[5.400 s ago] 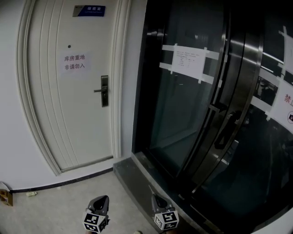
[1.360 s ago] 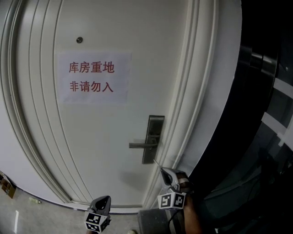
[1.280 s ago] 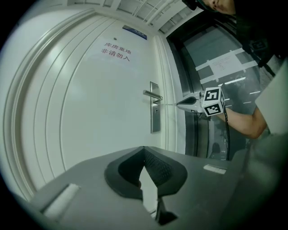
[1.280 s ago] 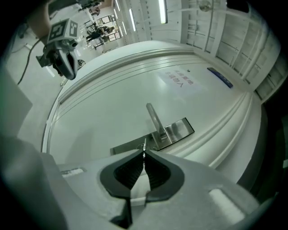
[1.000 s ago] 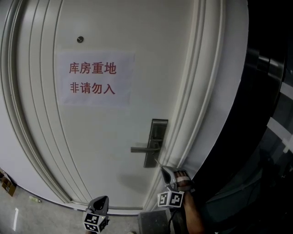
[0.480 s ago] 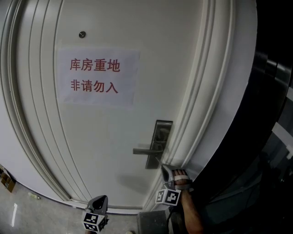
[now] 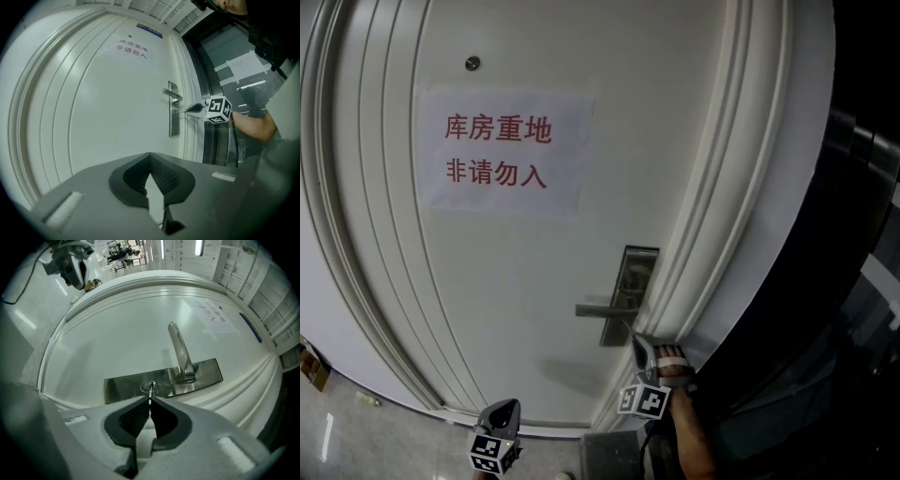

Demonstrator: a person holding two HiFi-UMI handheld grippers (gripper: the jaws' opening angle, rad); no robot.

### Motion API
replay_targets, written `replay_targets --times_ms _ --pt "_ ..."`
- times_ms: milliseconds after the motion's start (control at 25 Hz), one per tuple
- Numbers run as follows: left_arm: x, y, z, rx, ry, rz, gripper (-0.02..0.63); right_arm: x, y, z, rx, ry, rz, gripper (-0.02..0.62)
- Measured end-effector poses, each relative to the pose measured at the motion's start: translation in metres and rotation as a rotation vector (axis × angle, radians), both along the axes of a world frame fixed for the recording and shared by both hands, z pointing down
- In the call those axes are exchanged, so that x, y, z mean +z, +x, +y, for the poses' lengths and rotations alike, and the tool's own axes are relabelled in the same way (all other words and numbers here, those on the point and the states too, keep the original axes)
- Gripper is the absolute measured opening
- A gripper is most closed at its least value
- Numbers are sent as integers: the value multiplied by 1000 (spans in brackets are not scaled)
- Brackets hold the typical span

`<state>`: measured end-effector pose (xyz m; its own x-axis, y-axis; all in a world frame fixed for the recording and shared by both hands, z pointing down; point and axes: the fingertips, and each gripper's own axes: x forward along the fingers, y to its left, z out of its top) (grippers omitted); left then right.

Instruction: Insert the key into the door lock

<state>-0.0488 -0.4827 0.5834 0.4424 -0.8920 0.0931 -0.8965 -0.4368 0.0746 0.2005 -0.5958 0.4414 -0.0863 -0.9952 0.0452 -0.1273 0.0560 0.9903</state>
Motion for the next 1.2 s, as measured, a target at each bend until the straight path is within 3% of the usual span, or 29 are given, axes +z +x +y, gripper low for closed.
replay_targets --times_ms 1200 --pt "12 -39 12 -62 0 64 2 5 -8 -10 211 -67 68 11"
